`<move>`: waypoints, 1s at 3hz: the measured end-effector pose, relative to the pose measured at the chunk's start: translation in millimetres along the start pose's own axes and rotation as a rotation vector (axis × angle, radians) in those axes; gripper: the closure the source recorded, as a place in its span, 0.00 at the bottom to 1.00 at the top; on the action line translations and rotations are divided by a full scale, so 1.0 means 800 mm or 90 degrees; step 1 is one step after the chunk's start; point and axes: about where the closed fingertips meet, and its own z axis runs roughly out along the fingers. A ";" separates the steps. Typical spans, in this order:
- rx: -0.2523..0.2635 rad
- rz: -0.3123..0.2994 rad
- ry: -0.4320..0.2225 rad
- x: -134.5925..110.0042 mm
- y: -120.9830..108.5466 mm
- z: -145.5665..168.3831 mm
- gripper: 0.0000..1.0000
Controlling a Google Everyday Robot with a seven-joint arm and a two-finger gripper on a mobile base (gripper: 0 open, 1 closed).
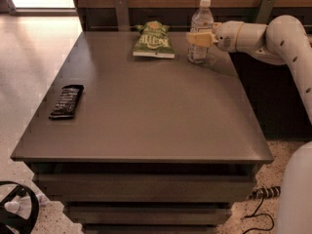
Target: Move blue plastic bottle near rxbar chocolate
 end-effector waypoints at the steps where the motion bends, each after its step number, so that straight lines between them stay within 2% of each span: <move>1: -0.003 0.001 0.000 0.000 0.002 0.004 1.00; 2: -0.003 0.000 0.000 0.000 0.002 0.004 1.00; 3: -0.014 -0.018 0.020 -0.010 0.030 0.004 1.00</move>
Offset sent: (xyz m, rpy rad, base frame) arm 0.0005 0.0031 -0.0009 0.0007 0.0013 0.0042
